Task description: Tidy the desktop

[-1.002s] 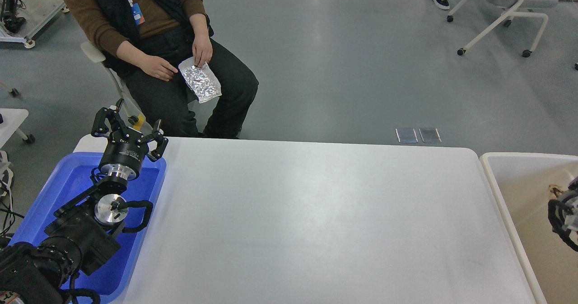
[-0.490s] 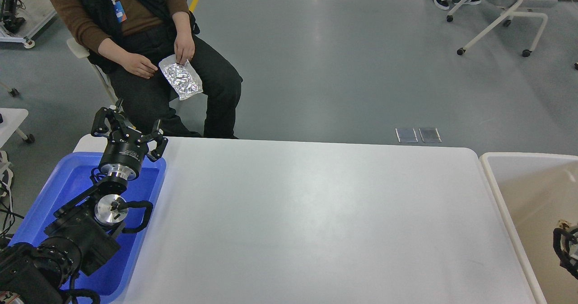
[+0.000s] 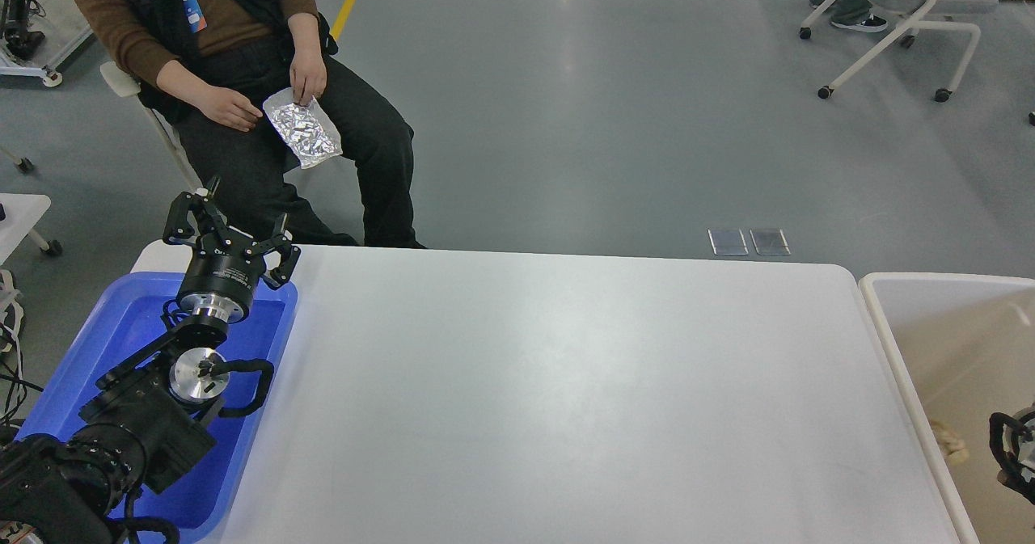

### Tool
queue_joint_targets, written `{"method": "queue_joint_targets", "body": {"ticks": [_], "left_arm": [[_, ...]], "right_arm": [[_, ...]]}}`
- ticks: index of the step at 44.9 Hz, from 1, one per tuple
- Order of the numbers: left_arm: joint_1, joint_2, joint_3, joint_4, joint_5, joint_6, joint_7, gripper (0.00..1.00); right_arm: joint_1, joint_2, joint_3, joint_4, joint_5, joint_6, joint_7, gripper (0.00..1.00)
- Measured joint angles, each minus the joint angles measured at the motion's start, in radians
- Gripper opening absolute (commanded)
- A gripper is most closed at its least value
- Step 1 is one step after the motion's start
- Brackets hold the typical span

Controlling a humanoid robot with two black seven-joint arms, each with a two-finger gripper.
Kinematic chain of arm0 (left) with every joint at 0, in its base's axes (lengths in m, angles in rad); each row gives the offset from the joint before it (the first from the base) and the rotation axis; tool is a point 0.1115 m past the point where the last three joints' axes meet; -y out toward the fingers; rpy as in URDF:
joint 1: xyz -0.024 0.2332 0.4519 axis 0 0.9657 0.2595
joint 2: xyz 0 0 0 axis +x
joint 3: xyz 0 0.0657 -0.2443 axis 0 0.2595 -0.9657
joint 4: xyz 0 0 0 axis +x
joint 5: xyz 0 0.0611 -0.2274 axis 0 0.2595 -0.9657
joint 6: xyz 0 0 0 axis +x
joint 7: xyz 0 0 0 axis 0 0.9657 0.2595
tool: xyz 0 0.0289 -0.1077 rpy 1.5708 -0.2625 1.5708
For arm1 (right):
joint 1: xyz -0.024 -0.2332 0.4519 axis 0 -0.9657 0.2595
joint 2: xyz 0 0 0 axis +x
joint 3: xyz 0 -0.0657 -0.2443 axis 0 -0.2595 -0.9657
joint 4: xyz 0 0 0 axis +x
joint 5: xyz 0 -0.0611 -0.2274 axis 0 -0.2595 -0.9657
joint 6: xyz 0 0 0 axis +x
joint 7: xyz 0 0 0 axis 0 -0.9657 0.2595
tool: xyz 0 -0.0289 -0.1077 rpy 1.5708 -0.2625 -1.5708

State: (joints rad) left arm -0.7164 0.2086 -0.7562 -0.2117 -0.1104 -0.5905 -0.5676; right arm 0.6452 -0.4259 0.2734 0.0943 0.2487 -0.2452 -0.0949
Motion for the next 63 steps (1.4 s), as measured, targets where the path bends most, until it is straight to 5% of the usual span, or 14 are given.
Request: {"method": "queue_joint_targets", "body": {"ticks": [22, 49, 63], "left_arm": [[0.000, 0.000, 0.001, 0.000, 0.000, 0.000, 0.000, 1.00], [0.000, 0.000, 0.001, 0.000, 0.000, 0.000, 0.000, 1.00], [0.000, 0.000, 0.001, 0.000, 0.000, 0.000, 0.000, 1.00]], "right_arm": [[0.100, -0.001, 0.054, 0.011, 0.007, 0.014, 0.004, 1.00], [0.316, 0.013, 0.379, 0.178, 0.014, 0.357, 0.005, 1.00], [0.331, 0.111, 0.471, 0.301, 0.015, 0.438, 0.004, 1.00]]}}
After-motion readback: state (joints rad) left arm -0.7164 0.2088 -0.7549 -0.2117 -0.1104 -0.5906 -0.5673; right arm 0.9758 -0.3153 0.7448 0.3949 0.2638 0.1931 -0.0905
